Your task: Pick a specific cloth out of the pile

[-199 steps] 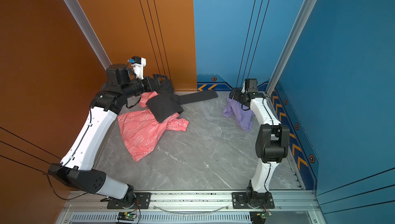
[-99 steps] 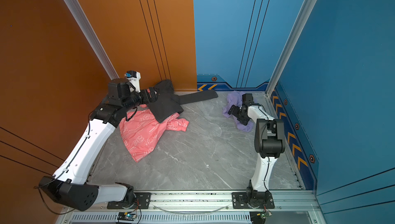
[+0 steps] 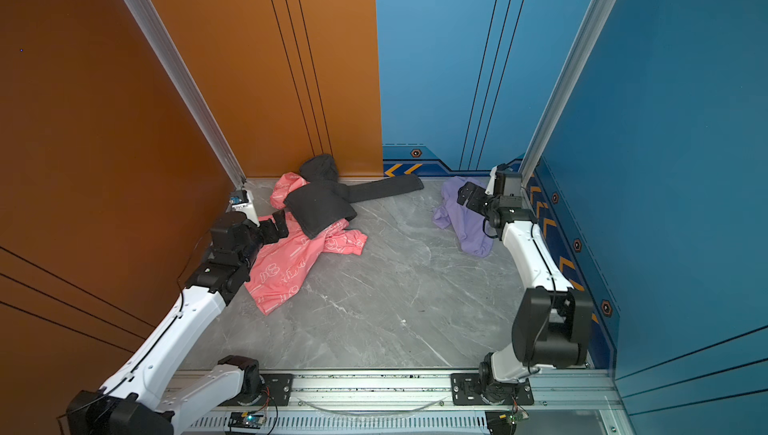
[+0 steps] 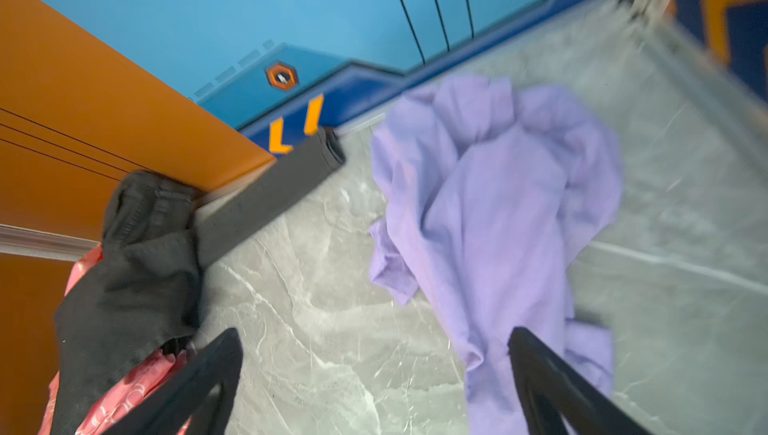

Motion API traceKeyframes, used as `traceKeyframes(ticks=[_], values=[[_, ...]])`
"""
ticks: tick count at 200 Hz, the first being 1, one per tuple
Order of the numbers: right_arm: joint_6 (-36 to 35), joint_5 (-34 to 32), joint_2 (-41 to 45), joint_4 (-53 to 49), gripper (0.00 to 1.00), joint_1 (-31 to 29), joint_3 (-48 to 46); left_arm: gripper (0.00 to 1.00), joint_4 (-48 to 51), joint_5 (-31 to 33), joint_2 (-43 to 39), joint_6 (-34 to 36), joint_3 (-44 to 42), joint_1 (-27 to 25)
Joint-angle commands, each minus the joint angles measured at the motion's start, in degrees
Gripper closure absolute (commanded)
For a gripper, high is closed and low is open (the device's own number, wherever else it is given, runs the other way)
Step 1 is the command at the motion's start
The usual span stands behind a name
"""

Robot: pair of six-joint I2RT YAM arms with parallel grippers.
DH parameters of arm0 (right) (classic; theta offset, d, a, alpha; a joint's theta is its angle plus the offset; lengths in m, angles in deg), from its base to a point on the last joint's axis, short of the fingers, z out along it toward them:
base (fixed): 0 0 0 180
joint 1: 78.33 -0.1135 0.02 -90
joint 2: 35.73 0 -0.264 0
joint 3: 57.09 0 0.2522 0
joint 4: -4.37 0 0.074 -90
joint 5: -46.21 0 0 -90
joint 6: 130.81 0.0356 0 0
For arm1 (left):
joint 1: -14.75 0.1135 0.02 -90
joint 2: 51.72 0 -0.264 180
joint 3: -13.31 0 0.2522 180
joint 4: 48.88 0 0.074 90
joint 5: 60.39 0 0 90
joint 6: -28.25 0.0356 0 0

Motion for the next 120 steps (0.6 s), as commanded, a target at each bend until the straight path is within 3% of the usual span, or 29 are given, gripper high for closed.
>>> traceKeyframes(ticks=[1, 41, 60, 93, 120], values=[[-4.87, -6.15, 5.98, 11.98, 0.0, 1.2, -11.93, 0.02, -8.37, 3.46, -1.15, 4.87, -6.42, 1.26], [-6.53, -15.06, 18.06, 17.38, 0.0, 2.33, -31.07, 0.02, -20.64, 5.72, -0.17, 3.27, -17.54, 3.54], [-8.76, -16.03, 21.0, 21.89, 0.0, 2.53, -38.34, 0.02, -23.44, 5.49, 1.74, 5.62, -20.08, 4.14], [-11.67, -15.8, 21.88, 35.52, 0.0, 2.3, -49.11, 0.02, -31.06, 2.8, 7.06, 8.62, -23.91, 4.72], [-12.47, -16.08, 20.0, 39.69, 0.0, 2.36, -51.51, 0.02, -37.97, 2.57, 12.77, 8.54, -25.52, 4.54]])
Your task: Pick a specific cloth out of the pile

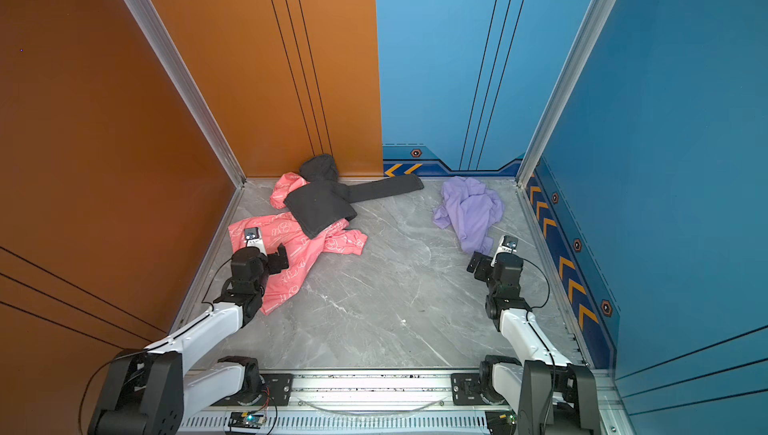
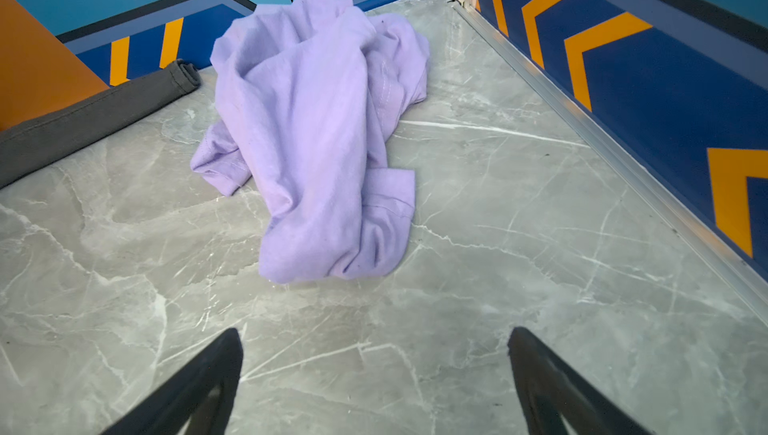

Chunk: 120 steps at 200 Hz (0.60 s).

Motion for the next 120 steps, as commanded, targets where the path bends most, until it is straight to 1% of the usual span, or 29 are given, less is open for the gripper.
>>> traceKeyframes(ticks=[1, 17, 46, 70, 88, 101, 120], values=[[-2.7, -1.78, -1.13, 10.14, 0.0, 0.2, -1.49, 0.02, -9.77, -1.1, 3.81, 1.7, -1.79, 0.26], [-2.99, -1.39, -3.55, 14.44, 0.0, 0.09, -2.13, 0.02, -13.58, -2.95, 7.2, 1.35, -1.61, 0.58], [-2.78, -0.05, -10.25, 21.47, 0.0, 0.02, -1.12, 0.02, -14.94, -8.46, 12.68, 5.59, 1.58, 1.01], [-2.37, 2.15, -18.13, 28.98, 0.0, -0.28, 1.14, 0.02, -18.07, -11.8, 16.89, 5.59, 2.06, 2.64], [-4.0, 3.6, -22.7, 30.48, 0.0, -1.27, 2.97, 0.02, -20.33, -13.43, 20.1, 5.46, 2.53, 3.32], [-6.13, 5.49, -23.09, 26.3, 0.0, -2.02, 5.05, 0.02, -21.29, -14.07, 21.71, 5.58, 2.78, 3.52], [-7.75, 5.25, -24.87, 28.56, 0.0, -3.6, 4.95, 0.02, -22.69, -13.92, 21.98, 5.04, 1.87, 3.86]])
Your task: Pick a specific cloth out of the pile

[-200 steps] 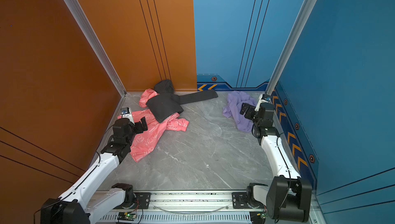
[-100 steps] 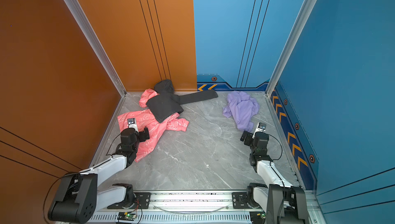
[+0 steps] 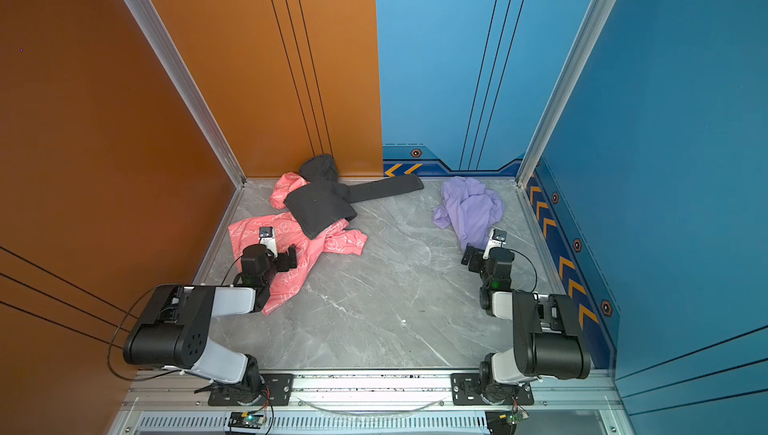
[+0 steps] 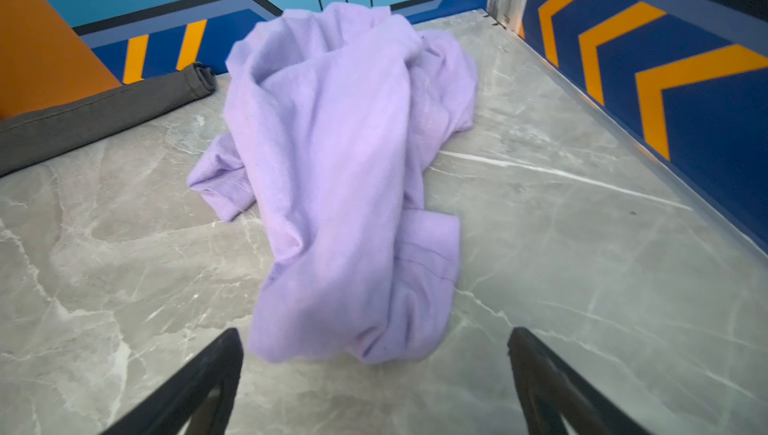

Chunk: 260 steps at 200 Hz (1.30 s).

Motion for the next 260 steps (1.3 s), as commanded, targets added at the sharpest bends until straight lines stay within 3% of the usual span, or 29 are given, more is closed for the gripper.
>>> traceKeyframes(ticks=[1, 16, 27, 39, 50, 61, 152, 260], values=[[-3.75, 1.99, -1.37, 3.65, 0.0, -1.8, 1.55, 0.02, -4.35, -2.64, 0.78, 0.69, 0.17, 0.51], [-5.43, 0.07, -2.4, 4.59, 0.0, -3.28, 0.94, 0.02, -4.88, -3.84, 0.98, 0.56, 0.0, 0.85], [-4.82, -0.08, -4.87, 11.53, 0.0, -3.52, -0.72, 0.02, -5.0, -4.15, 1.04, 0.48, -0.07, 0.98], [-5.44, -0.67, -2.97, 5.31, 0.0, -3.56, 0.62, 0.02, -5.15, -4.12, 1.04, 0.47, -0.04, 1.0], [-5.14, -1.78, -4.46, 9.77, 0.0, -4.07, -0.22, 0.02, -5.17, -3.97, 1.08, 0.49, -0.08, 0.91], [-5.54, -1.73, -3.3, 6.08, 0.0, -4.03, 0.54, 0.02, -5.39, -3.12, 1.13, 0.64, -0.23, 0.71], [-5.42, -2.26, -3.93, 7.91, 0.0, -4.25, 0.21, 0.02, -7.02, 2.96, 1.14, 1.88, -0.93, -2.04], [-5.45, -2.4, -3.93, 7.9, 0.0, -4.25, 0.23, 0.02, -7.24, 0.45, 1.34, 1.03, -0.77, -0.44]])
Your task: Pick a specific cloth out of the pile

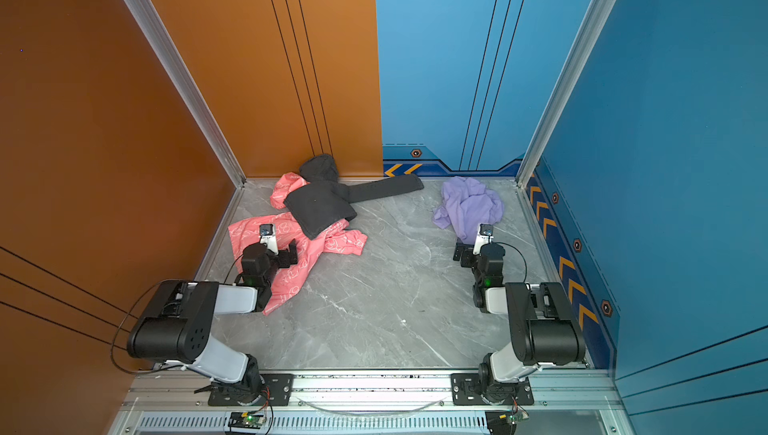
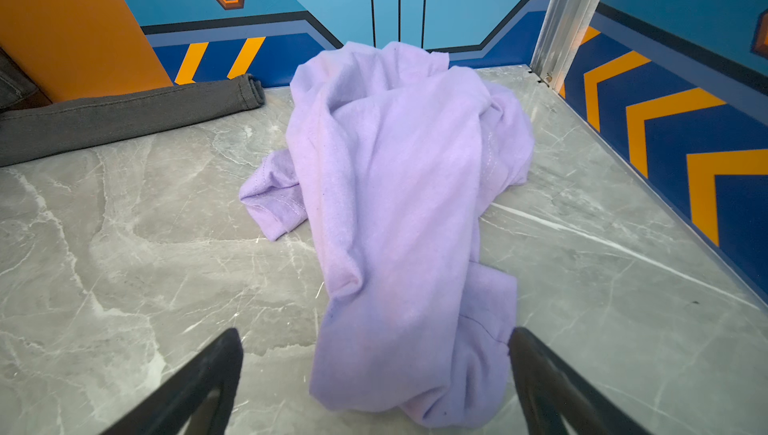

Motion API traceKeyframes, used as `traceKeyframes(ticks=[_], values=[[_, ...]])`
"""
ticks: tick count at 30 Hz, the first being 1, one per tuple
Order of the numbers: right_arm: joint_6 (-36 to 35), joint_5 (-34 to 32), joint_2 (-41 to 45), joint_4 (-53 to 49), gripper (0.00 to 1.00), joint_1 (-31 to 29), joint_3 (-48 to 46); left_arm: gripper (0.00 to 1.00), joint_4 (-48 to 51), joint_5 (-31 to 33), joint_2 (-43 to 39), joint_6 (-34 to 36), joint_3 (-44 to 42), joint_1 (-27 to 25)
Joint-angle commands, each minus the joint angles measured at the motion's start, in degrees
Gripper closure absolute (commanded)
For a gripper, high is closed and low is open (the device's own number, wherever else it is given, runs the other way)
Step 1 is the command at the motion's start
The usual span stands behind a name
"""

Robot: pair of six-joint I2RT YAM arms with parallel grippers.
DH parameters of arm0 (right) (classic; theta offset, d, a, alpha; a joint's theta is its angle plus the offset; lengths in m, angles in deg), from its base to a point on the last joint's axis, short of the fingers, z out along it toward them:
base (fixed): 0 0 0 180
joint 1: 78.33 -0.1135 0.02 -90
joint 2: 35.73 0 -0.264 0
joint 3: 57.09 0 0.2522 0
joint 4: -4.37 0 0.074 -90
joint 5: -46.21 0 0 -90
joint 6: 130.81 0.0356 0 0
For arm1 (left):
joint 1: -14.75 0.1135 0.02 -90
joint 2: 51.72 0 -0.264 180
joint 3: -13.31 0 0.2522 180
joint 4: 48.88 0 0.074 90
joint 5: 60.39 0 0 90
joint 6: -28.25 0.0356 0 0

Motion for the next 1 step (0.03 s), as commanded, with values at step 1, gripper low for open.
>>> traceKeyframes(ticks=[1], values=[[-0.93, -0.95, -0.37, 0.89, 0.0, -0.3, -0.42, 0.02, -0.86, -0.54, 0.23, 0.21, -0.75, 0.21]])
